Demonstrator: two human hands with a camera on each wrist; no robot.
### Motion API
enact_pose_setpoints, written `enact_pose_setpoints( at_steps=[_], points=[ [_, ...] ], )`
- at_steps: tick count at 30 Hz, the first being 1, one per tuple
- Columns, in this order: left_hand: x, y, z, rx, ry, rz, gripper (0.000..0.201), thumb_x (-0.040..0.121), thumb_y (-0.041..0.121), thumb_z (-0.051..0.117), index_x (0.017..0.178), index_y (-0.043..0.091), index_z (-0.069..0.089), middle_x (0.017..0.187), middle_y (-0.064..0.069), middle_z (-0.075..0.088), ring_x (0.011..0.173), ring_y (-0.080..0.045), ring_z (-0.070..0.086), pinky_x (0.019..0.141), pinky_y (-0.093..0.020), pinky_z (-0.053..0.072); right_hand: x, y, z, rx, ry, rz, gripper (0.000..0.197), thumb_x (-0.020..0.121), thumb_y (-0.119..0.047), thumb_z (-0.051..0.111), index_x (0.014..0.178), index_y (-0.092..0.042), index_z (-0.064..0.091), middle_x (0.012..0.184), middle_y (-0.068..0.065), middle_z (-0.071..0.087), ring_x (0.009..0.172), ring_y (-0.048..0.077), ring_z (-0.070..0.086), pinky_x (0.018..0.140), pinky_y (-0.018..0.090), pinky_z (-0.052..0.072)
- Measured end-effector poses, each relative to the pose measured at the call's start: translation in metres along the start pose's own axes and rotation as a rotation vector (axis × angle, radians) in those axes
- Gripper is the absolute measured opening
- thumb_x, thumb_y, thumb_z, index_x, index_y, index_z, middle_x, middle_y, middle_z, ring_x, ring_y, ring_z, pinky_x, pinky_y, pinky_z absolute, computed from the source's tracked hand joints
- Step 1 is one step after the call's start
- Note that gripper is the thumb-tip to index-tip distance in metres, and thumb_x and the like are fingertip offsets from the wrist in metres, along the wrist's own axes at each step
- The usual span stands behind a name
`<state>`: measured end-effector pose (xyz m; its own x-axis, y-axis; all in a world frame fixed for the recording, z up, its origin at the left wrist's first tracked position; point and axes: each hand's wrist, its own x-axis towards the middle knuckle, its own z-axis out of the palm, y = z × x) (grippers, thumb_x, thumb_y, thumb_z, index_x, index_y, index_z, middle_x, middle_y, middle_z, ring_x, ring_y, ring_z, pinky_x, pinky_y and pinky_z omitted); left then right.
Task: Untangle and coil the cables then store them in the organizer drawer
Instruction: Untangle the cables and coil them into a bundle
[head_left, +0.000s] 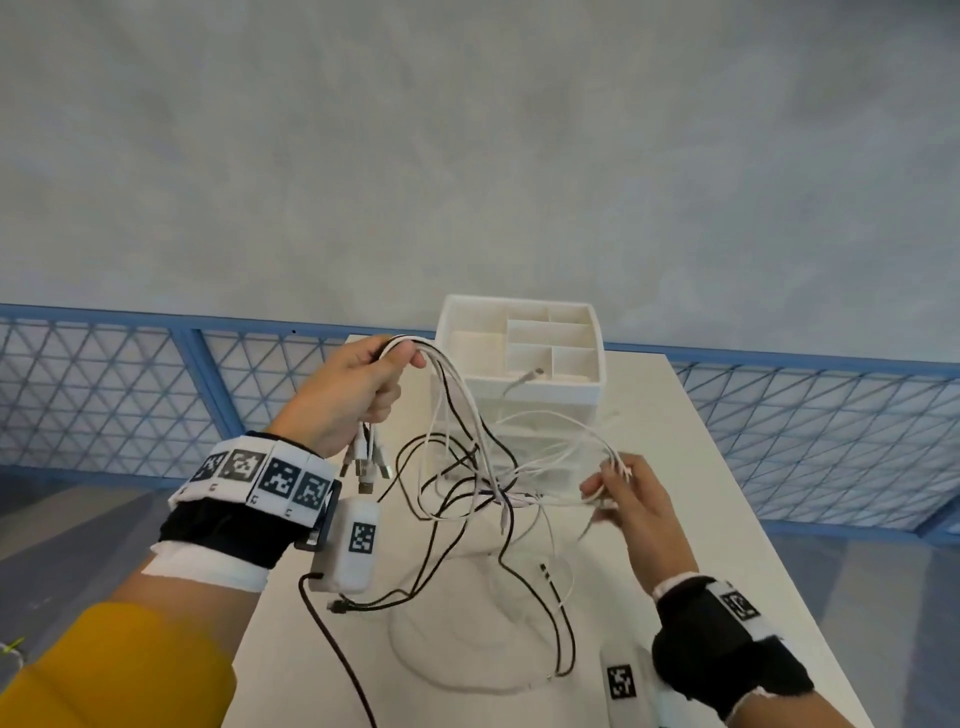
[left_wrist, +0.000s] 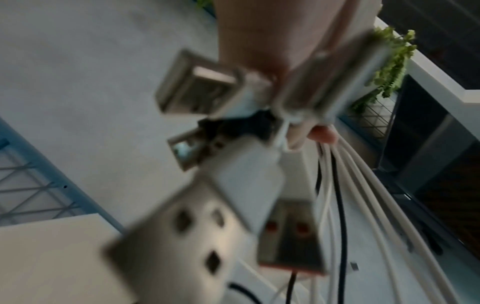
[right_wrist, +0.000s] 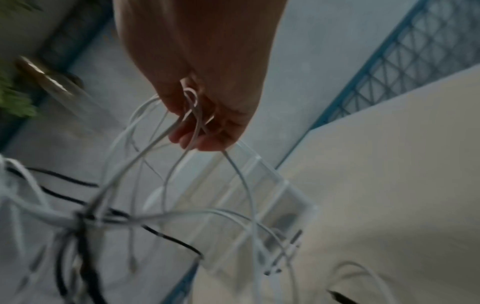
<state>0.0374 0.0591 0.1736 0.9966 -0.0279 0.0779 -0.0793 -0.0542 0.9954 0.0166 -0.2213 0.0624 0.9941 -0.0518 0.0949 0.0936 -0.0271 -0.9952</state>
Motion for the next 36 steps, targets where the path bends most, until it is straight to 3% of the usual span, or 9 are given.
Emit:
enact_pose_setpoints(
  at_steps=[3,6,10,14,17,20,25,31,36],
  points=[
    [-0.002,0.003,0.012,0.077,-0.088,0.008,0.023,0.097,0.023,0.042,0.087,0.012,0.059,0.045,0.012,0.027,0.04,-0.004,0.021,0.041,-0.019,0.017,0.005,-0.03,0.013,-0.074,-0.041,-0.246,0.019,0.097,-0.011,0.038,0.1,-0.018,0.055,0.072,0.006,0.06,0.07,0.005,0.057,0.073,0.01,0.044],
    [-0.002,0.006,0.021,0.086,-0.121,0.025,0.024,0.097,0.021,0.041,0.087,0.011,0.059,0.043,0.013,0.026,0.039,-0.004,0.02,0.041,-0.018,0.016,0.009,-0.051,0.022,-0.117,-0.057,-0.379,0.022,0.097,-0.012,0.037,0.1,-0.022,0.056,0.059,-0.003,0.049,0.058,0.008,0.048,0.065,0.016,0.045],
    [0.0,0.005,0.009,0.005,-0.044,0.035,0.024,0.098,0.021,0.04,0.083,0.011,0.056,0.043,0.014,0.026,0.037,-0.003,0.02,0.039,-0.017,0.015,0.03,-0.043,-0.002,0.02,0.214,-0.213,0.023,0.098,-0.02,0.036,0.086,-0.026,0.055,0.051,-0.01,0.043,0.045,0.002,0.042,0.049,0.028,0.042],
    [0.004,0.0,-0.014,-0.143,0.083,0.045,0.026,0.098,0.02,0.039,0.078,0.013,0.053,0.043,0.013,0.026,0.034,-0.001,0.02,0.034,-0.014,0.018,0.043,0.003,-0.036,-0.368,0.343,-0.088,0.018,0.095,-0.022,0.043,0.092,-0.011,0.056,0.065,0.007,0.052,0.062,0.022,0.049,0.063,0.031,0.036],
    [0.002,-0.007,-0.01,-0.123,0.078,0.031,0.026,0.099,0.019,0.038,0.077,0.012,0.052,0.042,0.014,0.027,0.035,-0.001,0.021,0.034,-0.014,0.018,0.031,0.038,-0.038,-0.63,0.275,-0.081,0.019,0.092,-0.013,0.05,0.103,0.002,0.056,0.093,0.023,0.065,0.084,0.034,0.059,0.073,0.029,0.036],
    [-0.001,-0.009,-0.003,-0.095,0.028,0.028,0.025,0.098,0.019,0.039,0.079,0.012,0.054,0.043,0.013,0.027,0.036,-0.002,0.021,0.035,-0.015,0.019,0.023,0.051,-0.035,-0.715,0.055,0.067,0.037,0.09,-0.011,0.054,0.124,0.001,0.045,0.12,0.027,0.052,0.111,0.037,0.053,0.089,0.031,0.036],
    [-0.007,-0.002,0.013,0.12,-0.129,0.023,0.023,0.096,0.021,0.043,0.085,0.012,0.061,0.048,0.009,0.025,0.041,-0.006,0.019,0.04,-0.019,0.016,0.027,-0.007,-0.019,-0.683,-0.266,0.022,0.085,0.078,-0.013,0.067,0.144,-0.016,0.014,0.138,0.012,0.031,0.129,0.018,0.033,0.107,0.028,0.025],
    [-0.013,0.005,0.04,0.16,-0.296,0.003,0.021,0.094,0.022,0.047,0.092,0.012,0.065,0.048,0.008,0.028,0.04,-0.005,0.018,0.038,-0.016,0.016,0.014,-0.081,0.067,-0.177,-0.549,-0.201,0.086,0.075,-0.014,0.073,0.142,-0.027,0.019,0.121,-0.012,0.053,0.113,-0.004,0.051,0.1,0.015,0.038],
    [-0.014,0.012,0.023,0.017,-0.109,0.045,0.024,0.096,0.02,0.044,0.078,0.011,0.058,0.043,0.012,0.026,0.038,-0.004,0.019,0.037,-0.016,0.017,0.009,-0.069,0.09,-0.055,-0.472,-0.158,0.015,0.092,-0.009,0.049,0.106,-0.006,0.055,0.053,-0.005,0.049,0.05,0.01,0.053,0.062,0.022,0.048]
  ],
)
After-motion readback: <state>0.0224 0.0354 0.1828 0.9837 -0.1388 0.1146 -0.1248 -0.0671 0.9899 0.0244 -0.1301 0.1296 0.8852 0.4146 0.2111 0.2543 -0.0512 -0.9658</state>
